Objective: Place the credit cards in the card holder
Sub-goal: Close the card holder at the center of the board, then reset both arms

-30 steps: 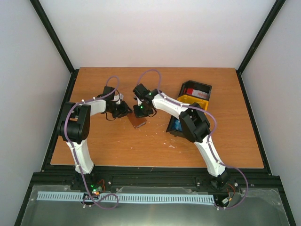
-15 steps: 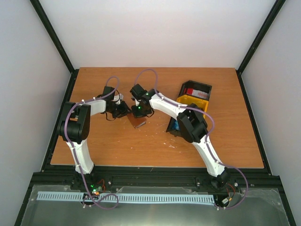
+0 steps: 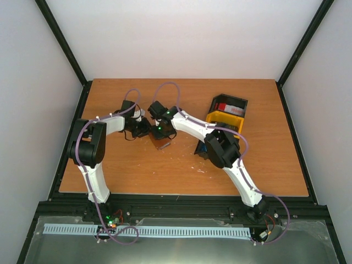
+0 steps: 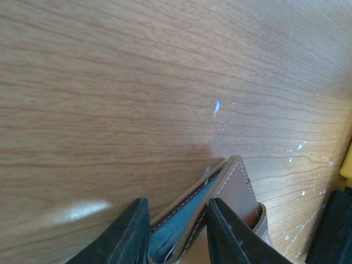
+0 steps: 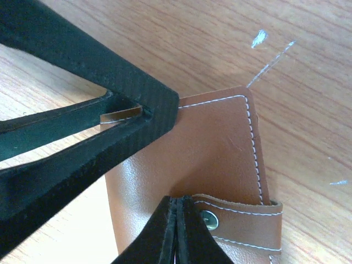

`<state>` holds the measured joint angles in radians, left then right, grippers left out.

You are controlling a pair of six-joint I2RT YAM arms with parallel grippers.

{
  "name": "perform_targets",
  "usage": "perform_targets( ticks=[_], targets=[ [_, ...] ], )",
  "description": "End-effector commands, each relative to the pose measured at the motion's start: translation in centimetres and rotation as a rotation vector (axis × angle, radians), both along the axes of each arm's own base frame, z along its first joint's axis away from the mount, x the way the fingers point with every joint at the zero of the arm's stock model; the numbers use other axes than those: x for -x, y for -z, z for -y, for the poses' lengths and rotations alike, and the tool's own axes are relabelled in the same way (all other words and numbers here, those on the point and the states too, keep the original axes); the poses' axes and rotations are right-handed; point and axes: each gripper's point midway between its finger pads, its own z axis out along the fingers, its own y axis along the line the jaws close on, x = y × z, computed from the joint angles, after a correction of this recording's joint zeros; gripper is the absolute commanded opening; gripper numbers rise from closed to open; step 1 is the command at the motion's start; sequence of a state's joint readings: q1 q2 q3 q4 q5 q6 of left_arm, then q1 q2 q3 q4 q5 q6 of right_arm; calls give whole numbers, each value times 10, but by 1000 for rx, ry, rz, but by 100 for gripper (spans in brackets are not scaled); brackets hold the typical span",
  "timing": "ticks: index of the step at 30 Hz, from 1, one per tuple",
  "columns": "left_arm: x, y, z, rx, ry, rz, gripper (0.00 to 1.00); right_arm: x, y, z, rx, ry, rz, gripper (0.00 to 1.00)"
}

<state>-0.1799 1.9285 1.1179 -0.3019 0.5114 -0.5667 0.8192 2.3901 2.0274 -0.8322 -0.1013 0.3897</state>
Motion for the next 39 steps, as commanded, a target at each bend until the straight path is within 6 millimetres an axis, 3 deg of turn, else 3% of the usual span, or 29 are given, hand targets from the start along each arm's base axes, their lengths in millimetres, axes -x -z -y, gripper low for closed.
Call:
perform_targets(
  ticks=[1,4,8,11,12,13,18,22,30,34,39],
  targets=[
    [20,12,-11,-110,-9,-100,34,-5,-17,15,-16,51,-19,8],
    [6,-18,-13,-112,-20,-28,39,-15,-72,20,-111,76,68,21],
    [-3,-62,-15,-106,-36,77,49,-11,-118,44,-153,124,151,34],
    [2,-93,-17,-97,-46,151,56,1,-136,73,-137,171,202,38],
    [5,-103,-18,-92,-48,179,58,8,-131,87,-111,190,207,39],
    [12,-116,-20,-86,-52,216,61,13,-145,99,-119,211,241,41],
    [39,-164,-32,-100,-68,380,86,40,-156,168,-55,327,362,51],
    [62,-203,-47,-140,-92,535,99,63,-181,221,-50,420,501,62],
    [102,-275,-63,-148,-130,827,100,111,-241,318,-100,630,783,95],
    [118,-296,-78,-170,-195,911,100,135,-257,357,-118,715,864,100],
    [139,-310,-100,-193,-316,966,100,150,-273,380,-156,784,928,100]
  ],
)
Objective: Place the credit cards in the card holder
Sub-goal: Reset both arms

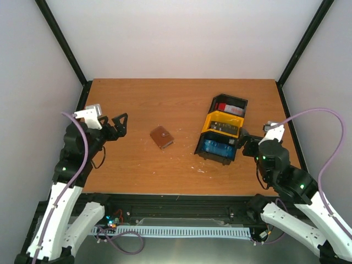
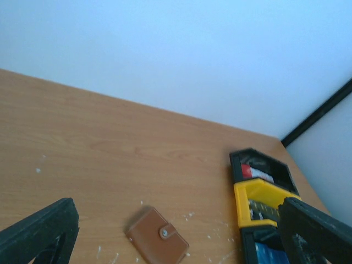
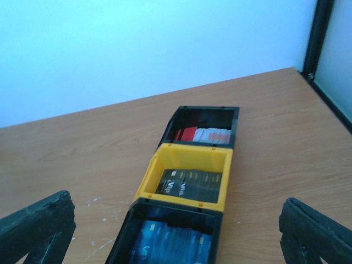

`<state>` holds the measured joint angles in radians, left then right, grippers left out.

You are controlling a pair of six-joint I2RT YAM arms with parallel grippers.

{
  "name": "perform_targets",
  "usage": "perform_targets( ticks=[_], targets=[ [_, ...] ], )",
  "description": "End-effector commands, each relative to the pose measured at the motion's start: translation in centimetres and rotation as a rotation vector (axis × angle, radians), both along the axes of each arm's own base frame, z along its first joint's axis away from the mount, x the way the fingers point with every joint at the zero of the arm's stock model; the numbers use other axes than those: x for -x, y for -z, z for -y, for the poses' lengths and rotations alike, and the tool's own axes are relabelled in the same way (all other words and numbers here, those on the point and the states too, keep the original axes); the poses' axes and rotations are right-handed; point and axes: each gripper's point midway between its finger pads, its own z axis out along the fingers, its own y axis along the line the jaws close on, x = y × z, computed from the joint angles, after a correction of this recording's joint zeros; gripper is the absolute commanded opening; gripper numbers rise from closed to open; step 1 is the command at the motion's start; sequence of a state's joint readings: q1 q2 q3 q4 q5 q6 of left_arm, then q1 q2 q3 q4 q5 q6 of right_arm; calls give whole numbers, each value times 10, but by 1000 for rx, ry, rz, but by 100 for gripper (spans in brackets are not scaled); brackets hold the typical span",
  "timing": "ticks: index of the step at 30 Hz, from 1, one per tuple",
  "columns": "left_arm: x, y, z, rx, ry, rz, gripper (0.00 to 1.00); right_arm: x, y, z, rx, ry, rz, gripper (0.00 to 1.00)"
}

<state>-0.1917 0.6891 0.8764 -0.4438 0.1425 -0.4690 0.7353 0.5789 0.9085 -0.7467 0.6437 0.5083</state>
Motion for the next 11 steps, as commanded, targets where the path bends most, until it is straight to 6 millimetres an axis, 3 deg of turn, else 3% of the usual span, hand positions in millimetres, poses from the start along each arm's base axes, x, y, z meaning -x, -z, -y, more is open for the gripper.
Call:
perform_targets(
  ticks=[1,11],
  targets=[
    [13,-11,-21,1,-108,64,100,7,-2,28,11,116,35,100],
    [29,-17,-41,48,-210,97,100,11,5,32,-7,125,39,100]
  ],
)
